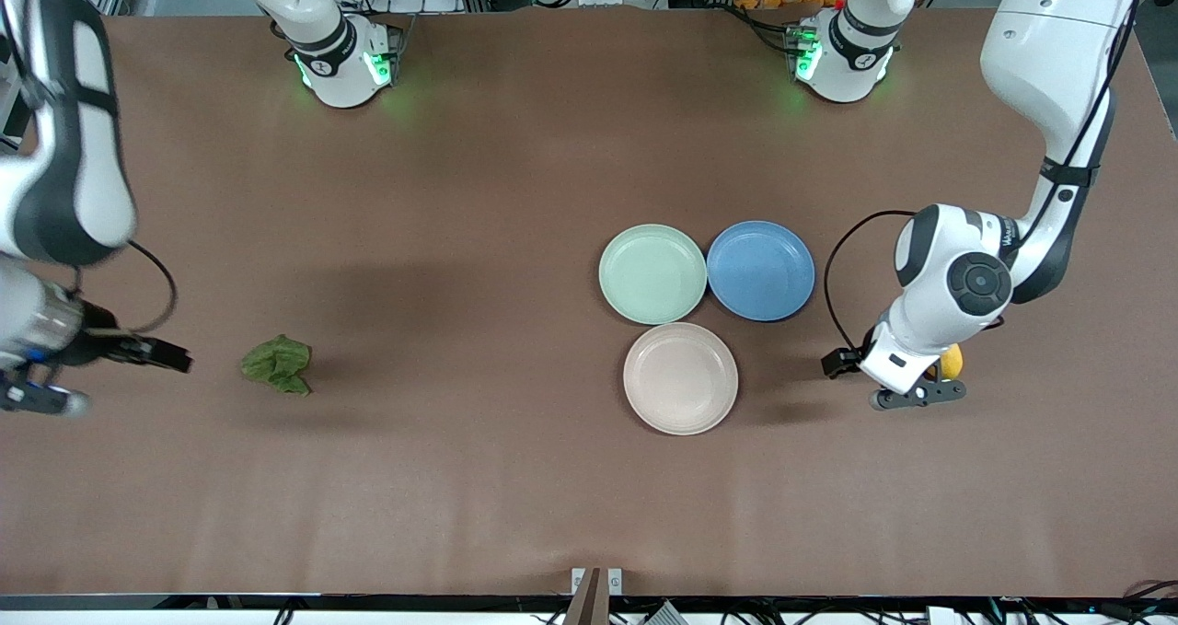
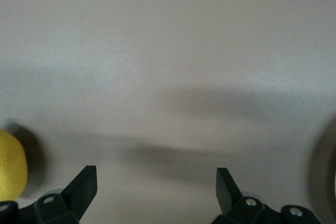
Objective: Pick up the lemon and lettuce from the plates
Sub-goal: 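Open the right gripper to drop the lettuce while the left gripper releases the lemon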
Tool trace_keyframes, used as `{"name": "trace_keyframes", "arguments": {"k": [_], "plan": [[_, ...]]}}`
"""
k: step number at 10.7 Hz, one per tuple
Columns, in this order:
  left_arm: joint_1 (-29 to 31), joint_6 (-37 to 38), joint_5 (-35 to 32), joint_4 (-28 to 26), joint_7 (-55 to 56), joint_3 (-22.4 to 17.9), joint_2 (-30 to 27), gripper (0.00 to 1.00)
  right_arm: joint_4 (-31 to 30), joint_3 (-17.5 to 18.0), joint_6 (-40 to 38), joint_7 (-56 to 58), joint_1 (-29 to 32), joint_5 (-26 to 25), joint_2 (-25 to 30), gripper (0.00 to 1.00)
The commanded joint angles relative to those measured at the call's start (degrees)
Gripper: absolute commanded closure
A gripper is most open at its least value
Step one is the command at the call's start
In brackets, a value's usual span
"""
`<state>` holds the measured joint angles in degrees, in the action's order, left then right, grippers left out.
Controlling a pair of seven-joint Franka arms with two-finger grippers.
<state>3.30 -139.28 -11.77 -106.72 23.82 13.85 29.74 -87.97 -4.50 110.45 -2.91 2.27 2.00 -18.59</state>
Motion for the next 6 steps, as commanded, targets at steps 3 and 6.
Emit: {"name": "trace_keyframes", "arguments": {"k": [3,6], "plan": [[1.27,-1.96,0.78,-15.68,2.19,0.47,-13.36,0.00,-1.68,0.89,-5.92,0.54,0.72,0.10,13.56,0.00],[1.18,-1.96,7.53,-26.68,1.67,0.65,-26.54,0.00,-0.10,1.25,-14.27,-2.52,0.36,0.01,15.77,0.00]]}}
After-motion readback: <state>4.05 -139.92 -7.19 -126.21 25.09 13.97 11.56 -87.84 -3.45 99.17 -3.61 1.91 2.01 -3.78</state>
